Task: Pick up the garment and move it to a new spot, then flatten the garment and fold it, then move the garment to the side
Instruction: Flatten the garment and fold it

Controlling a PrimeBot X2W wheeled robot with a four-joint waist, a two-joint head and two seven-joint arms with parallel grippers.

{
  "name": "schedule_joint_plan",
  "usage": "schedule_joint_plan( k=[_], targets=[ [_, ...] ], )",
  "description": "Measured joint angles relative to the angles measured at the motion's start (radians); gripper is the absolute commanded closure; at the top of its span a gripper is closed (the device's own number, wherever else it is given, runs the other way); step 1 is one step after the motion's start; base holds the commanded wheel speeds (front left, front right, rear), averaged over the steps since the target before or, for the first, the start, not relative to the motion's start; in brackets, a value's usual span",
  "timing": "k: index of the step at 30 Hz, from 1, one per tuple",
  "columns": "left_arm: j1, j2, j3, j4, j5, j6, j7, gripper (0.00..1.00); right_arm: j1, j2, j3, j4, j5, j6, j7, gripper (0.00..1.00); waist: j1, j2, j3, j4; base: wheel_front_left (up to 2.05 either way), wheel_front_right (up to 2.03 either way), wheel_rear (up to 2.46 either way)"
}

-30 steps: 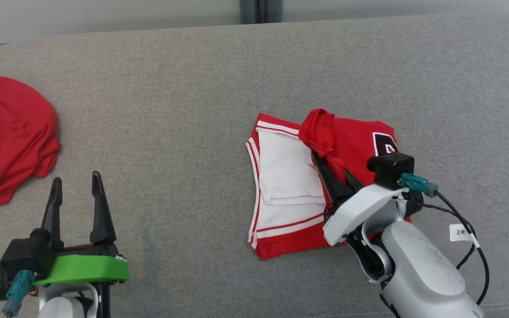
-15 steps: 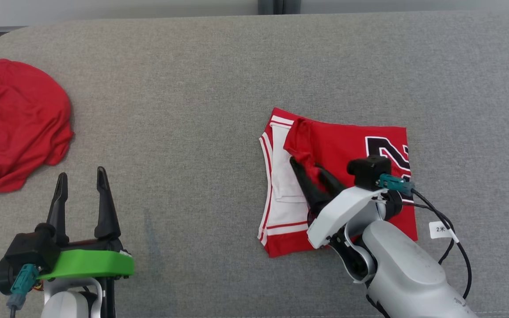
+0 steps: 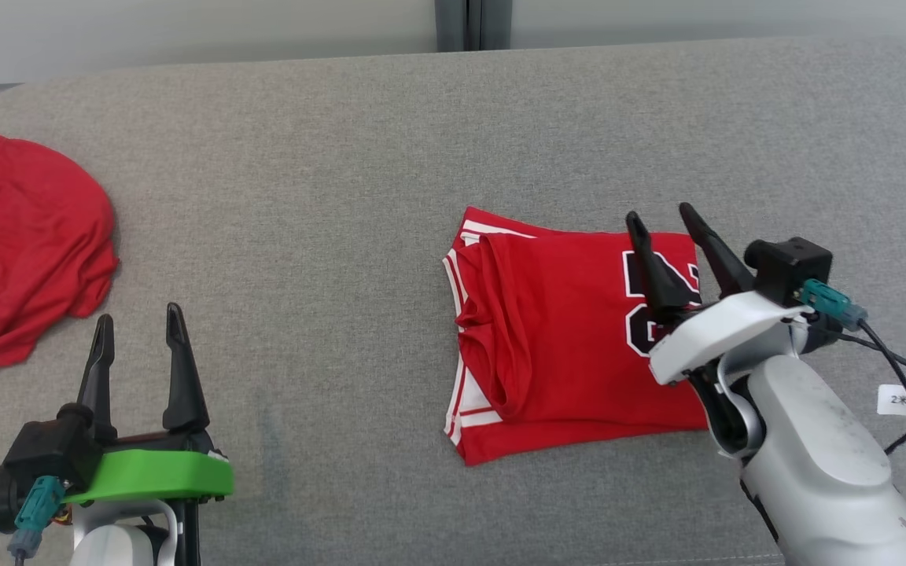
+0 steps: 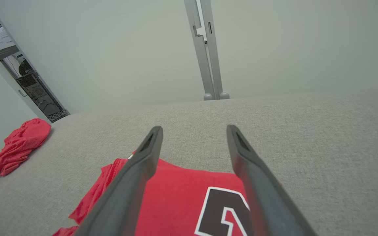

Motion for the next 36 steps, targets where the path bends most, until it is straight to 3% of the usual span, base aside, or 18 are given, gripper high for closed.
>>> schedule_joint_plan(
  k=[8, 9, 11, 28, 36],
  targets=[
    [0.003, 0.0, -0.003, -0.001, 0.001, 0.0, 0.0, 0.0, 0.106, -0.036, -0.085, -0.07, -0.06, 0.0, 0.0, 0.0, 0.0, 0.0, -0.009, -0.01, 0.0, 0.0, 0.0],
    [0.003, 0.0, -0.004, -0.001, 0.002, 0.0, 0.0, 0.0, 0.114, -0.035, -0.084, -0.07, -0.065, 0.0, 0.0, 0.53, 0.0, 0.0, -0.008, -0.008, 0.0, 0.0, 0.0],
    [0.003, 0.0, -0.009, 0.0, 0.002, 0.0, 0.0, 0.0, 0.126, -0.028, -0.082, -0.068, -0.065, 0.0, 0.0, 1.0, 0.0, 0.0, -0.006, -0.005, 0.0, 0.0, 0.0],
    [-0.004, 0.0, -0.028, 0.002, -0.007, -0.002, 0.0, 0.0, 0.102, 0.063, 0.022, 0.114, -0.137, 0.0, -0.001, 1.0, 0.0, 0.0, 0.019, 0.065, 0.0, 0.0, 0.0],
    [-0.012, 0.0, -0.042, 0.003, -0.013, 0.003, 0.0, 0.0, 0.081, 0.091, 0.155, 0.154, -0.128, 0.0, -0.001, 1.0, 0.0, 0.0, 0.031, 0.09, 0.0, 0.0, 0.0]
  ],
)
